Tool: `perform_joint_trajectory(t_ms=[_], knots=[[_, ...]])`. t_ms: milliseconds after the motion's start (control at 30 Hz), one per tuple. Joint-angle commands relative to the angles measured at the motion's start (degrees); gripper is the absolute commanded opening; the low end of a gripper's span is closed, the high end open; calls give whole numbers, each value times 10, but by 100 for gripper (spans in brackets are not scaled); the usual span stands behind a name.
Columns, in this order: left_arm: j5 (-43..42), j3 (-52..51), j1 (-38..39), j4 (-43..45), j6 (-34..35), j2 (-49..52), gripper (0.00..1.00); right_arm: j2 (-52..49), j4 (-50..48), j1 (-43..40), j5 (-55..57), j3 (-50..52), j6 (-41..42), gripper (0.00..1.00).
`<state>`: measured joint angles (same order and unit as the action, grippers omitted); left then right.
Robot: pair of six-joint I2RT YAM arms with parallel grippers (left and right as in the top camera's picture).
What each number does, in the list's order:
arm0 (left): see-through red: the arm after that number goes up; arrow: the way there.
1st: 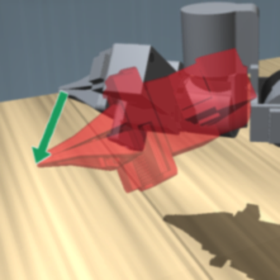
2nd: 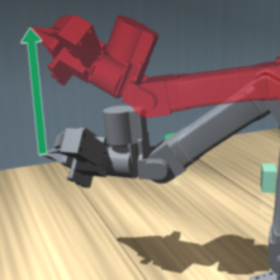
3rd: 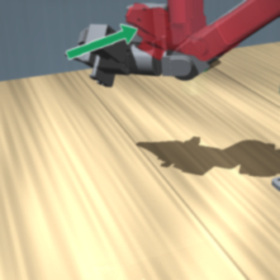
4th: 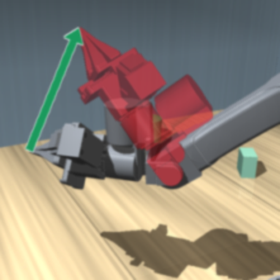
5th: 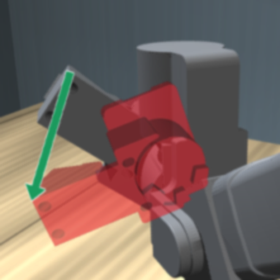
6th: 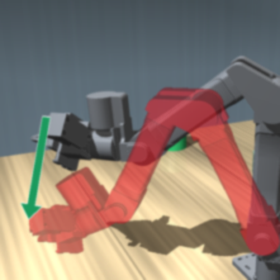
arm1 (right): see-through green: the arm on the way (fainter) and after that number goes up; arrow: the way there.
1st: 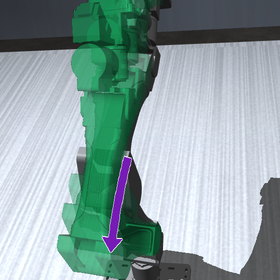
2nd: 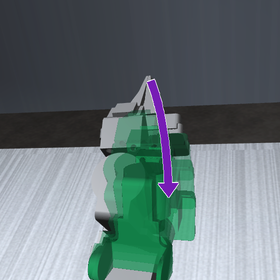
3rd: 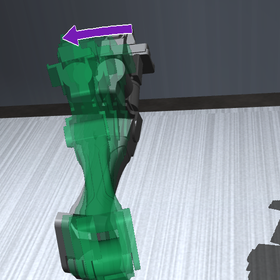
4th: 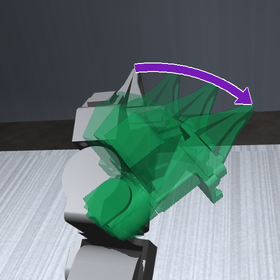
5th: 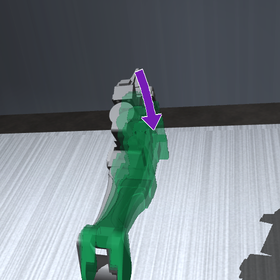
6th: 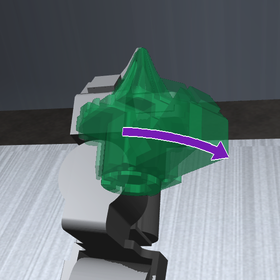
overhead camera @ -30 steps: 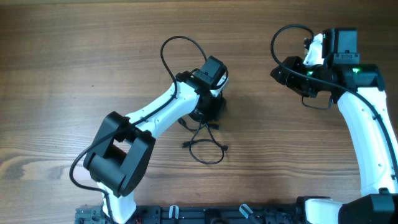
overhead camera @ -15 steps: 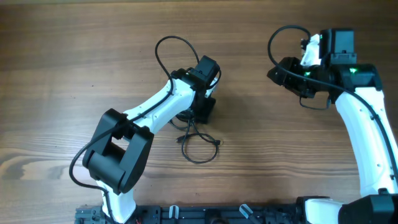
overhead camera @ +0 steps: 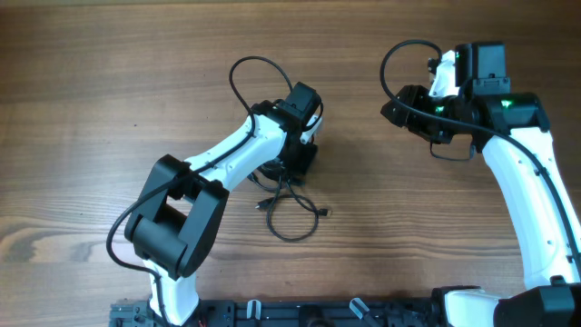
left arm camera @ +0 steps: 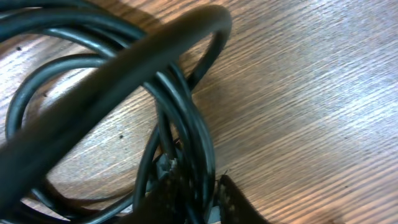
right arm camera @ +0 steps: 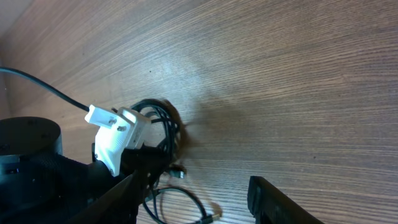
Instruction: Untangle cables
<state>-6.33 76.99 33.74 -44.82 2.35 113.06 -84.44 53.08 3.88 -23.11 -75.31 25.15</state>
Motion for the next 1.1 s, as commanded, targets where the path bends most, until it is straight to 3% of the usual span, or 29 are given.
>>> perform_joint_trajectory(t_ms=[0,100,233,267,400,567,633,867,1067], knots=[[-31,1,2,0,12,11,6,-6,-3,1,-7,-8,-12,58],[-45,6,-3,-10,30,2,4,-6,-7,1,-8,-8,-12,58],[-135,40,-37,-46,25,-43,4,-6,-30,4,-53,-8,-13,59],[-187,49,-56,-50,23,-65,4,-6,-42,9,-74,-8,-16,59],[-529,52,-172,-45,23,-140,4,-6,-86,44,-112,-8,-5,61],[-769,52,-250,-43,24,-140,4,-6,-124,78,-126,-8,20,62],[-802,52,-259,-40,24,-140,4,-6,-160,89,-146,-8,16,62],[-769,52,-233,-41,24,-140,4,-6,-242,127,-172,-8,-76,63],[-757,52,-218,-41,31,-140,4,-8,-250,128,-155,-8,-67,62]])
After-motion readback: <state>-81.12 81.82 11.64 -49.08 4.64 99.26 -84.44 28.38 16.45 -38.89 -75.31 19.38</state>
